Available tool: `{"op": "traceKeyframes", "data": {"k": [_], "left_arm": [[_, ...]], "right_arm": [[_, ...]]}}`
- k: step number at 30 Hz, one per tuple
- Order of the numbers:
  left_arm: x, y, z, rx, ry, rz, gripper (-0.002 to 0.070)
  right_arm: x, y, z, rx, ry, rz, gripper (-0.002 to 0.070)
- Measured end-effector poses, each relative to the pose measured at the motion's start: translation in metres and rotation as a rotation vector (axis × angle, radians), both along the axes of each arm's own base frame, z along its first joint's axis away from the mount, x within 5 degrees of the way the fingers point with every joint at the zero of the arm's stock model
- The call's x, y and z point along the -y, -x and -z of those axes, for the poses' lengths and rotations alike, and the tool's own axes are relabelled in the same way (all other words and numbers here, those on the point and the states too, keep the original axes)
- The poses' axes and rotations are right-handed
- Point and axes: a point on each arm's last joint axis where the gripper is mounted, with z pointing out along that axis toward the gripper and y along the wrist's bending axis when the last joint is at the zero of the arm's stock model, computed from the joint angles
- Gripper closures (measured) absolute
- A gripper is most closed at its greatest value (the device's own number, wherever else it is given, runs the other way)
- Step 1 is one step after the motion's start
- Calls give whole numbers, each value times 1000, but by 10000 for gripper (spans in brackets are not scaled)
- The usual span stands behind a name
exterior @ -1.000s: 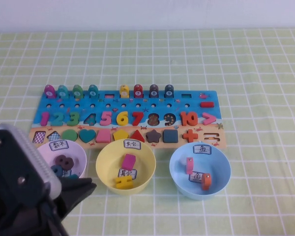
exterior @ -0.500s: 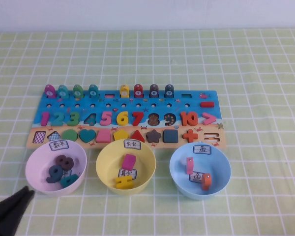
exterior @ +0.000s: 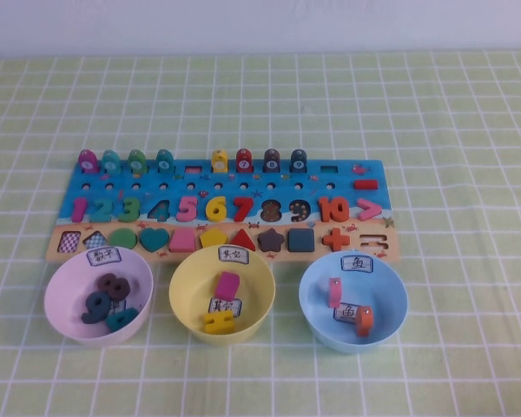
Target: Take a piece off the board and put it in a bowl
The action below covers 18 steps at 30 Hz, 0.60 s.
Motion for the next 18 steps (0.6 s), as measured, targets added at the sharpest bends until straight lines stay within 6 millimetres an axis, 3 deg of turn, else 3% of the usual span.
{"op": "traceKeyframes", "data": {"k": [8, 18], "left_arm": [[3, 4, 18, -213, 67, 40, 678], [7, 5, 19, -225, 65, 110, 678]], "right_arm": [[0, 0, 0, 0, 0, 0, 694], [0, 0, 0, 0, 0, 0, 694]]}}
